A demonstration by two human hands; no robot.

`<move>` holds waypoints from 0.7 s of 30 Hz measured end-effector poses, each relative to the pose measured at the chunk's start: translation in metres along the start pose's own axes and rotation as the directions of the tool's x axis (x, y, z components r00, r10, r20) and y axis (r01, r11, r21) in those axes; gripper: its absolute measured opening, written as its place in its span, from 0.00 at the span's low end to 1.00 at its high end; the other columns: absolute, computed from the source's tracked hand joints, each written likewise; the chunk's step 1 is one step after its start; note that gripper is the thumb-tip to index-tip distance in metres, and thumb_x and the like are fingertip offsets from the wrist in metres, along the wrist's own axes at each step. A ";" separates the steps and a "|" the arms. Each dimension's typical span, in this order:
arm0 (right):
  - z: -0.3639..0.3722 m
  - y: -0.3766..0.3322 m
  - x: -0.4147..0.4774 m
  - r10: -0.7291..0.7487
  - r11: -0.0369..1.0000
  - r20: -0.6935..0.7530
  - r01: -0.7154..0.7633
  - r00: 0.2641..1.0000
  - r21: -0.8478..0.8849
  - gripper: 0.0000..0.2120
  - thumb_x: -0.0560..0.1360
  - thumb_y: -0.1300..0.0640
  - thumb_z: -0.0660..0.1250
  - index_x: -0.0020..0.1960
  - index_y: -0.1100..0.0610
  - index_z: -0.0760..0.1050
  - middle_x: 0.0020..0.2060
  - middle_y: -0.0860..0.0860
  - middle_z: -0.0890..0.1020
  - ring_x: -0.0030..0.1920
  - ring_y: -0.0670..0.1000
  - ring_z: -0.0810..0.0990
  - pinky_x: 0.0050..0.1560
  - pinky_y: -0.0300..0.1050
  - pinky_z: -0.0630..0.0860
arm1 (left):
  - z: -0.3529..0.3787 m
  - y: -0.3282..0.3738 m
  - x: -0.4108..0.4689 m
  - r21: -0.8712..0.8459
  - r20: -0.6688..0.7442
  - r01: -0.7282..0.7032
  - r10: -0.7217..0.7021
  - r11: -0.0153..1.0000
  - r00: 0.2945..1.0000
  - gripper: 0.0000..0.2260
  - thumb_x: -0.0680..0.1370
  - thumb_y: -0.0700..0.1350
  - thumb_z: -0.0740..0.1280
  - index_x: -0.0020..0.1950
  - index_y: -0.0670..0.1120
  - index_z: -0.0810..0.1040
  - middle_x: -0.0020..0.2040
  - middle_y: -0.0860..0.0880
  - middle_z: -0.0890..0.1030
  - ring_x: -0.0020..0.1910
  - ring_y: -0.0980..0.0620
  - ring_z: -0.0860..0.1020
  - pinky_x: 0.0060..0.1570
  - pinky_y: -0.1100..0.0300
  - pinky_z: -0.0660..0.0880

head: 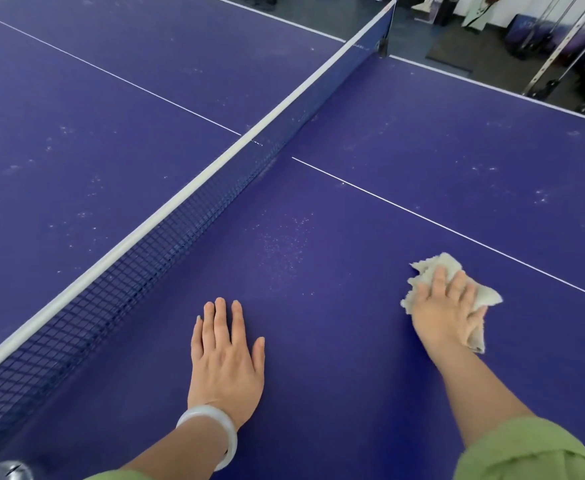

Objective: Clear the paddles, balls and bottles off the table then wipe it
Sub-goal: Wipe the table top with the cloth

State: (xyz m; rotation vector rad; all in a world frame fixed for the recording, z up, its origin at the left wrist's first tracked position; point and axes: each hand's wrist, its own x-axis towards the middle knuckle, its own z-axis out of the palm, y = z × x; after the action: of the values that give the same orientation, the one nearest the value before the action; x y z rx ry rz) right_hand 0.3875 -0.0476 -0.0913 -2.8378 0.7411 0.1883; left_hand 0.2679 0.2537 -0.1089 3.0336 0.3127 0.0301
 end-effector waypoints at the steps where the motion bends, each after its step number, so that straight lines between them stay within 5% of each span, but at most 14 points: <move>1: 0.006 -0.020 -0.007 -0.162 0.986 0.013 0.162 0.987 -0.049 0.26 0.83 0.46 0.41 0.79 0.46 0.40 0.79 0.51 0.42 0.78 0.54 0.38 0.76 0.61 0.38 | 0.000 0.000 0.000 -0.001 0.004 0.000 0.000 1.000 1.000 0.31 0.82 0.58 0.43 0.75 0.39 0.65 0.74 0.37 0.66 0.75 0.38 0.63 0.73 0.45 0.54; 2: 0.014 -0.038 -0.017 -0.364 0.926 0.035 0.365 0.931 -0.090 0.26 0.82 0.46 0.40 0.79 0.46 0.40 0.79 0.49 0.42 0.78 0.53 0.38 0.76 0.59 0.39 | 0.000 0.000 0.000 -0.001 0.009 0.001 -0.001 1.000 1.000 0.31 0.82 0.58 0.42 0.75 0.39 0.65 0.74 0.37 0.66 0.75 0.38 0.63 0.73 0.45 0.54; 4: 0.024 -0.060 -0.041 -0.732 0.655 0.156 0.748 0.664 -0.110 0.27 0.80 0.43 0.35 0.79 0.43 0.39 0.79 0.45 0.41 0.78 0.50 0.36 0.77 0.56 0.37 | -0.001 0.000 0.000 -0.004 0.010 0.003 -0.003 1.000 1.000 0.32 0.82 0.59 0.41 0.75 0.40 0.65 0.74 0.38 0.66 0.75 0.39 0.63 0.73 0.45 0.54; 6: 0.019 -0.055 -0.034 -0.854 0.466 0.233 0.883 0.465 -0.053 0.28 0.79 0.41 0.35 0.78 0.40 0.42 0.78 0.41 0.42 0.78 0.48 0.37 0.76 0.52 0.36 | 0.000 -0.001 0.000 -0.007 0.007 0.003 -0.002 1.000 1.000 0.31 0.82 0.58 0.44 0.75 0.40 0.65 0.75 0.38 0.66 0.75 0.39 0.62 0.73 0.45 0.54; 7: 0.017 -0.047 -0.019 -0.852 0.481 0.192 0.873 0.486 -0.074 0.27 0.79 0.42 0.38 0.78 0.41 0.47 0.79 0.43 0.48 0.79 0.51 0.45 0.76 0.54 0.41 | 0.000 -0.001 0.000 -0.005 0.001 0.001 -0.001 1.000 1.000 0.30 0.81 0.58 0.45 0.76 0.40 0.64 0.75 0.38 0.66 0.75 0.39 0.62 0.73 0.45 0.54; 9: 0.011 -0.026 0.019 -0.678 0.722 0.029 0.673 0.735 -0.163 0.28 0.79 0.44 0.40 0.78 0.47 0.55 0.77 0.51 0.59 0.76 0.58 0.57 0.71 0.61 0.54 | 0.001 0.000 0.001 0.004 0.000 0.001 -0.001 1.000 1.000 0.30 0.81 0.58 0.47 0.76 0.40 0.64 0.75 0.38 0.65 0.76 0.39 0.62 0.73 0.45 0.53; 11: 0.003 -0.017 0.050 -0.318 0.941 -0.010 0.315 0.948 -0.124 0.28 0.81 0.44 0.40 0.79 0.47 0.48 0.79 0.51 0.52 0.78 0.55 0.50 0.74 0.64 0.50 | 0.000 0.000 0.001 0.003 0.008 0.002 -0.002 1.000 1.000 0.30 0.81 0.58 0.48 0.76 0.40 0.64 0.75 0.38 0.65 0.76 0.40 0.62 0.73 0.45 0.53; 13: -0.001 -0.038 0.064 -0.115 0.992 0.035 0.117 0.993 -0.043 0.27 0.82 0.45 0.42 0.80 0.46 0.43 0.79 0.49 0.45 0.78 0.53 0.41 0.75 0.63 0.41 | 0.001 0.000 0.001 0.009 0.003 0.001 -0.001 1.000 1.000 0.30 0.81 0.58 0.48 0.76 0.40 0.64 0.75 0.38 0.65 0.76 0.40 0.62 0.72 0.45 0.53; 15: -0.003 -0.076 0.067 -0.138 0.988 0.054 0.141 0.989 -0.058 0.27 0.83 0.46 0.43 0.80 0.47 0.42 0.79 0.49 0.44 0.78 0.54 0.41 0.75 0.62 0.41 | 0.000 0.000 0.000 0.017 0.004 0.004 -0.004 1.000 1.000 0.29 0.81 0.58 0.48 0.76 0.41 0.64 0.75 0.38 0.65 0.76 0.40 0.62 0.72 0.46 0.54; 18: 0.007 -0.137 0.052 -0.445 0.881 0.123 0.458 0.887 -0.118 0.27 0.83 0.48 0.46 0.79 0.47 0.43 0.79 0.49 0.45 0.78 0.55 0.43 0.75 0.61 0.43 | 0.000 0.000 0.001 0.022 0.013 0.004 -0.004 1.000 1.000 0.30 0.81 0.58 0.48 0.76 0.41 0.64 0.75 0.39 0.65 0.76 0.40 0.62 0.72 0.46 0.54; 21: 0.030 -0.165 0.001 -0.821 0.518 0.225 0.850 0.525 -0.097 0.26 0.84 0.46 0.44 0.79 0.45 0.42 0.79 0.46 0.41 0.78 0.51 0.38 0.76 0.57 0.39 | -0.001 0.000 0.002 0.019 0.020 0.000 -0.001 1.000 1.000 0.30 0.81 0.58 0.49 0.76 0.41 0.65 0.75 0.38 0.65 0.75 0.39 0.63 0.72 0.46 0.54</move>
State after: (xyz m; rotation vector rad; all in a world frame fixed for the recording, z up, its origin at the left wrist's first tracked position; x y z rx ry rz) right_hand 0.4677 0.0998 -0.0940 -2.9332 -0.7904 0.3175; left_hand 0.2694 0.2543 -0.1080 3.0501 0.3141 -0.0039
